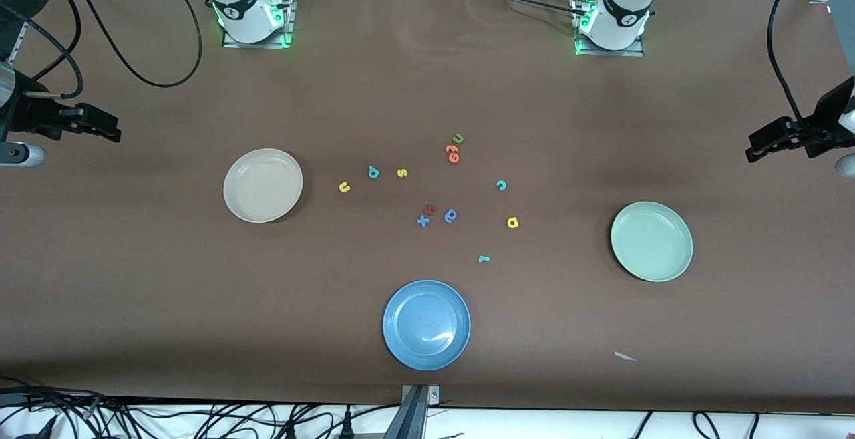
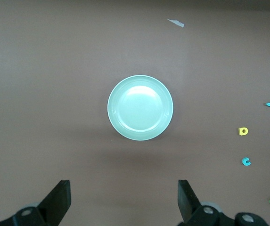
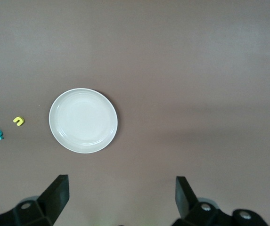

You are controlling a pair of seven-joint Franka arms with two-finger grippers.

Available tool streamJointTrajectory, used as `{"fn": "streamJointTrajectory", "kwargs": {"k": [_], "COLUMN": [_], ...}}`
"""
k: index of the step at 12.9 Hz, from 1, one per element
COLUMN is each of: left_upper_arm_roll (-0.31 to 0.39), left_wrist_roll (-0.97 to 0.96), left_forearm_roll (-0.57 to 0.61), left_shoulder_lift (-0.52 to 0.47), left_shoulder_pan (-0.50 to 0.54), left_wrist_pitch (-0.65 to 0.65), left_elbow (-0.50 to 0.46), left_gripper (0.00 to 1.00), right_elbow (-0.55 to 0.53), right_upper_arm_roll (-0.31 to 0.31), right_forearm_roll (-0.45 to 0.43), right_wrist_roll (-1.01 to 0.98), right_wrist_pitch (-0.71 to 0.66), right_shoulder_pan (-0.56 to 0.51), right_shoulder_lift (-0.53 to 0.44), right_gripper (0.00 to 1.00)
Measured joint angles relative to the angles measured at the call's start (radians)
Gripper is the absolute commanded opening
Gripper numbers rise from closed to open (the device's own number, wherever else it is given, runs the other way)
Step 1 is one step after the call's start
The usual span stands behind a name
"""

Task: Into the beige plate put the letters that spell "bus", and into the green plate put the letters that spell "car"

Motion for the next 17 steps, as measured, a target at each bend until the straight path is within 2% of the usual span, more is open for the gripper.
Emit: {"fn": "streamJointTrajectory", "kwargs": {"k": [5,17], "left_upper_arm_roll": [-0.002,-0.014], "left_wrist_roll": [0.006,0.007], "left_forearm_roll": [0.0,0.0], "left_shoulder_lift": [0.0,0.0], "left_shoulder_pan": [0.0,-0.001], "left_wrist_pitch": [-0.047,-0.059], "left_elbow": [0.003,0.009], "left_gripper": [1.0,1.0], "right_elbow": [0.0,0.0], "right_upper_arm_roll": [0.0,-0.002], "right_forearm_roll": [0.0,0.0], "right_wrist_roll": [0.0,0.0], "right_wrist_pitch": [0.0,0.0], "right_shoulder_pan": [0.0,-0.001], "right_shoulder_lift": [0.0,0.0], "right_gripper": [1.0,1.0]}}
